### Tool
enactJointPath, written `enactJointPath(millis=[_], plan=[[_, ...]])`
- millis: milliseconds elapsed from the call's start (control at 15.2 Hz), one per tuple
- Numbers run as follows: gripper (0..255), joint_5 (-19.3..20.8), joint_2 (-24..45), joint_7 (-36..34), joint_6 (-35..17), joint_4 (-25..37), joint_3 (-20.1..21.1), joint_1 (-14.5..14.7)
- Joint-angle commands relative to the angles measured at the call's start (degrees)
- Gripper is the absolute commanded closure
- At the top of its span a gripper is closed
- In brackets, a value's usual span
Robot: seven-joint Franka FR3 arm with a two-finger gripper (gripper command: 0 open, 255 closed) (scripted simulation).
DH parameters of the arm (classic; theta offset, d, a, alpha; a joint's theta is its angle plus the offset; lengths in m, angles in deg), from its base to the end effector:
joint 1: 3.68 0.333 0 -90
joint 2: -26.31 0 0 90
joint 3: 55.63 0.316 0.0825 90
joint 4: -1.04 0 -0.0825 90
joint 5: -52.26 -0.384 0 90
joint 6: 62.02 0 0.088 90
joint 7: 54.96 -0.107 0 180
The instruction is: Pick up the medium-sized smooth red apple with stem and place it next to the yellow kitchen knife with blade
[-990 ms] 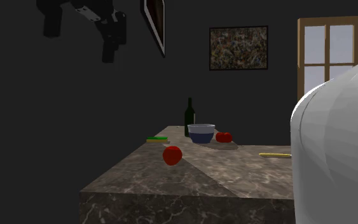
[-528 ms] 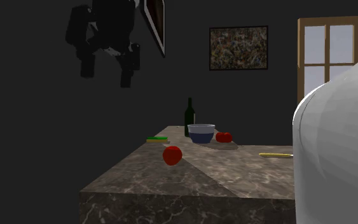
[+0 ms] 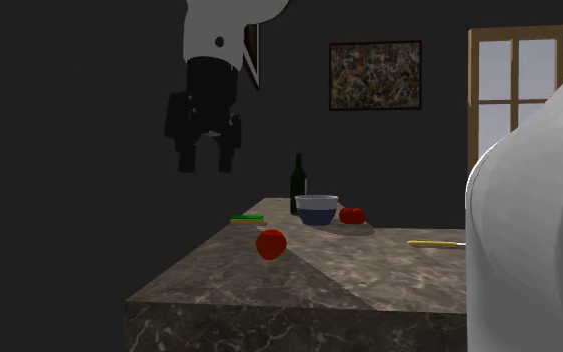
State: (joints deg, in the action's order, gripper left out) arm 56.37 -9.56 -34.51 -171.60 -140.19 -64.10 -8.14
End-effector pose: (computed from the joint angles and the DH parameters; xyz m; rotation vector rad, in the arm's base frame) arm 0.3592 -0.0931 0.5122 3.1255 0.2785 0.1123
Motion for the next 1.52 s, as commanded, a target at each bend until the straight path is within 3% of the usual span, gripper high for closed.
enactJointPath(millis=[0, 726, 1254, 1452], plan=[[0, 1.5, 2.1, 2.4, -3.3, -0.8, -2.1, -1.1], [0, 4.8, 18.2, 13.2, -19.0, 2.4, -12.0, -4.5], [0, -0.2, 33.4, 23.7, -28.2, 10.1, -18.3, -5.8], [0, -1.1, 34.9, 24.4, -29.8, 9.8, -18.4, -5.9]])
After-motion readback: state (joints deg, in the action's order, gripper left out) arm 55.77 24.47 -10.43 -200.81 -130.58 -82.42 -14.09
